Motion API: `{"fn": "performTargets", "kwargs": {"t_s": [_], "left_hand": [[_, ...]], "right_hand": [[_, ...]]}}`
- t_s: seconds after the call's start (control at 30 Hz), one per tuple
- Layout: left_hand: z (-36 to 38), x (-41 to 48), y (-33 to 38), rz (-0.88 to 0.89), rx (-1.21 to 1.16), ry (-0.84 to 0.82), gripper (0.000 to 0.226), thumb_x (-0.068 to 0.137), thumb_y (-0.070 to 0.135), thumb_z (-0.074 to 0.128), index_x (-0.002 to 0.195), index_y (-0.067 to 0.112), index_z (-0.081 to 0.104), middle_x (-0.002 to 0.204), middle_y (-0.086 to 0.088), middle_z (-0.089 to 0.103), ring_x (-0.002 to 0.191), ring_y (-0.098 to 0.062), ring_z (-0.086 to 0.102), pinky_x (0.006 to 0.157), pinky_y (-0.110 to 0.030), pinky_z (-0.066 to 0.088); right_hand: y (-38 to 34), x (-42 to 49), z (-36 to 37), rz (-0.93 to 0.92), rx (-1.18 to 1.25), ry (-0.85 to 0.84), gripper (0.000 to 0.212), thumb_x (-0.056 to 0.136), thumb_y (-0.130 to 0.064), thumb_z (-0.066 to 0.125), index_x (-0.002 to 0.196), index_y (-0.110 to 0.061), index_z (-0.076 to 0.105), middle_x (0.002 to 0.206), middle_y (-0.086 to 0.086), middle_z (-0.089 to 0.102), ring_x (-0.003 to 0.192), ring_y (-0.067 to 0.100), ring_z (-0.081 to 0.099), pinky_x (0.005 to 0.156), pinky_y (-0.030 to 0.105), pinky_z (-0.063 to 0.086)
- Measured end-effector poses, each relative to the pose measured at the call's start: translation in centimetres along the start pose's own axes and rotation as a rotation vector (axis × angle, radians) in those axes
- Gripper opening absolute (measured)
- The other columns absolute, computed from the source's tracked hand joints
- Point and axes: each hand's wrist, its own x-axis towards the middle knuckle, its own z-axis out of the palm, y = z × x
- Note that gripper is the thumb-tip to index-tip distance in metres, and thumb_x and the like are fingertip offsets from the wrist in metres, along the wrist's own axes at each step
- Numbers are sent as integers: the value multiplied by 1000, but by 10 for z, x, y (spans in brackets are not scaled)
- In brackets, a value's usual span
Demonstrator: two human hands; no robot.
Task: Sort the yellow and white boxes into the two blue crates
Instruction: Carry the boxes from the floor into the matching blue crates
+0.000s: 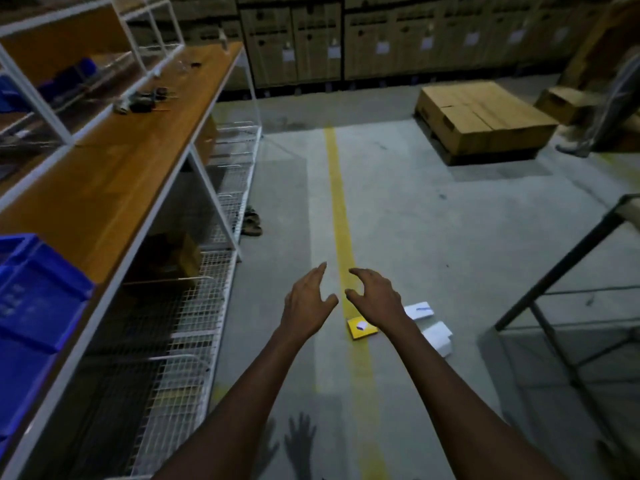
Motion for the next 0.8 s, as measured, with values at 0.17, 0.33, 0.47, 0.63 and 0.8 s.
{"fn": "performTargets", "kwargs": {"t_s": [0.17,0.33,0.47,0.63,0.8], "left_hand": [[65,42,64,-4,-15,-67,75,84,33,61,152,20,31,155,-4,38,141,-23,38,112,-41,36],[112,69,86,-21,68,-149,79,88,31,62,155,22,21,160,-4,28,145,-24,28,113,-40,32],[130,97,78,-76,104,-211,84,87,33,62,156,25,14,161,-3,22,147,-25,23,111,-43,32],[147,149,53,-140,112,-324,89,85,35,64,156,23,11,162,-5,20,146,-29,23,112,-47,32],[175,229,15,-128,110,-404,91,85,35,64,156,22,9,161,-6,20,145,-32,24,111,-50,33]], "right_hand": [[89,20,-55,80,34,-2,59,80,-52,47,137,-37,44,148,2,42,138,28,36,105,53,38],[154,44,-82,174,36,-17,52,89,-39,55,139,-29,44,144,4,45,133,29,40,102,48,40],[184,72,-82,236,68,-43,51,89,-36,57,138,-27,46,142,5,47,130,27,43,101,42,40],[205,117,-71,333,103,-106,50,88,-36,58,135,-26,47,133,10,53,123,27,48,99,44,42],[219,187,-48,432,72,-100,52,87,-36,58,137,-25,44,134,10,51,126,31,45,100,50,40]]}}
